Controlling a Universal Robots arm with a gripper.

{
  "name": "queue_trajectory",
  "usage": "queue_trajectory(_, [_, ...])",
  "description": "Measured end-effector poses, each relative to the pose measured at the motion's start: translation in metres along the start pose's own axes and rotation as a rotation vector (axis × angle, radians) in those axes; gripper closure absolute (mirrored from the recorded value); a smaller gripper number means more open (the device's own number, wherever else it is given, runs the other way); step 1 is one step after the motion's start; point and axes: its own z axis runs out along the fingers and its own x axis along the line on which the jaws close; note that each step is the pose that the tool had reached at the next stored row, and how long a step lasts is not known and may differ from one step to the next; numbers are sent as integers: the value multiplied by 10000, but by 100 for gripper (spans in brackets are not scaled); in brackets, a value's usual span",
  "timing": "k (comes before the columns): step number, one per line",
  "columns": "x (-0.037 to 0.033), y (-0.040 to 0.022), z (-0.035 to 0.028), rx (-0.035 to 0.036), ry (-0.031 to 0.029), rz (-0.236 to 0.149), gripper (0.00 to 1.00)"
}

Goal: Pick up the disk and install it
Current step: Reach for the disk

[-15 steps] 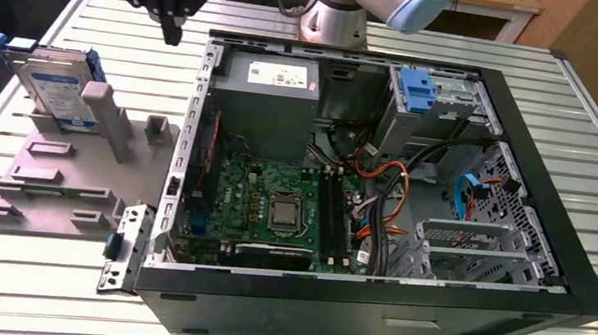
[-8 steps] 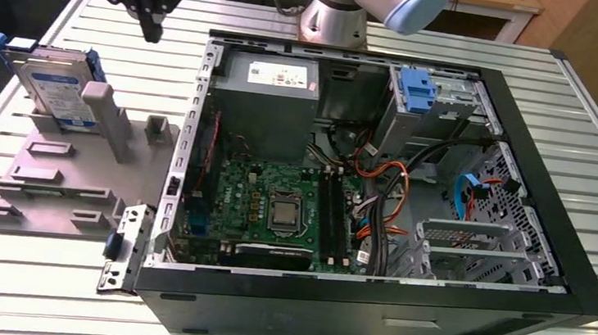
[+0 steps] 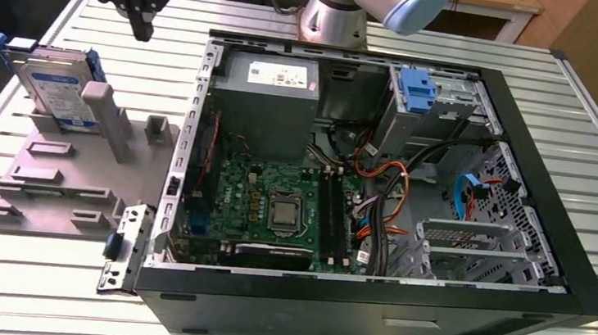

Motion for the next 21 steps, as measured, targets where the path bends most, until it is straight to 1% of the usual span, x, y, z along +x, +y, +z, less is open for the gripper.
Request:
queue_trajectory(8, [12,-1,0,0,0,1,89])
queue_trajectory(13, [53,-4,0,-1,0,0,89])
queue_trajectory(21, [144,-11,1,0,-1,0,89])
